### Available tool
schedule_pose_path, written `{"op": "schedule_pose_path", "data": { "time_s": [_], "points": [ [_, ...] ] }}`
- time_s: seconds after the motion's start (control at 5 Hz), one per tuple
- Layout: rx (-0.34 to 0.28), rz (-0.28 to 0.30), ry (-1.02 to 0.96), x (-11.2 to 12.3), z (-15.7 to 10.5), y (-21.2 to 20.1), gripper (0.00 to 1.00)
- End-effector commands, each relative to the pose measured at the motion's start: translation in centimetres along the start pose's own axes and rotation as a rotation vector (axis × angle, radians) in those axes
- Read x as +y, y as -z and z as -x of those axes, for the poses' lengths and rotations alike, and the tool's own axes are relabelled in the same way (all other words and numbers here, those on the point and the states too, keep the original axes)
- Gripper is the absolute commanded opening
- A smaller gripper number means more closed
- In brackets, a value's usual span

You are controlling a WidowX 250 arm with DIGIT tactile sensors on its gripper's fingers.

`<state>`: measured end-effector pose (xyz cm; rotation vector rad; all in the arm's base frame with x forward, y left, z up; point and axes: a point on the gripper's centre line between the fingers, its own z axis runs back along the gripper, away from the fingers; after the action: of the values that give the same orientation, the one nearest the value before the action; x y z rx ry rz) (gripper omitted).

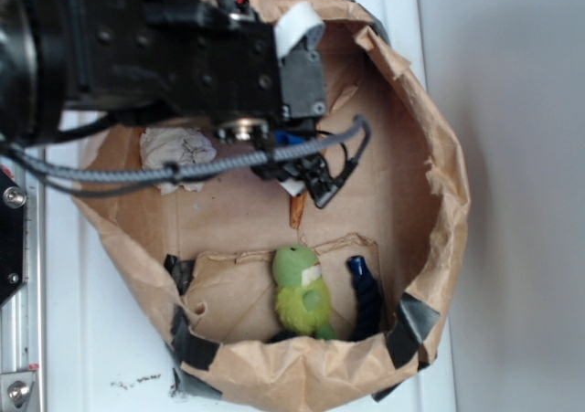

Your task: Grab the shell.

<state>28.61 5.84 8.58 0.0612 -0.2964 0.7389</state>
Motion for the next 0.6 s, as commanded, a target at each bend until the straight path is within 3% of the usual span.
{"op": "schedule_pose_path", "data": {
  "time_s": [0.0,0.2,0.4],
  "points": [
    [-0.04,0.048,-0.024,-3.1,-1.6,-1.7,1.0],
    [-0.045,0.042,-0.017,-3.7,-1.3,-1.3,1.0],
    [-0.073,0.074,0.01,-4.6,-0.8,-0.7,1.0]
  ]
}}
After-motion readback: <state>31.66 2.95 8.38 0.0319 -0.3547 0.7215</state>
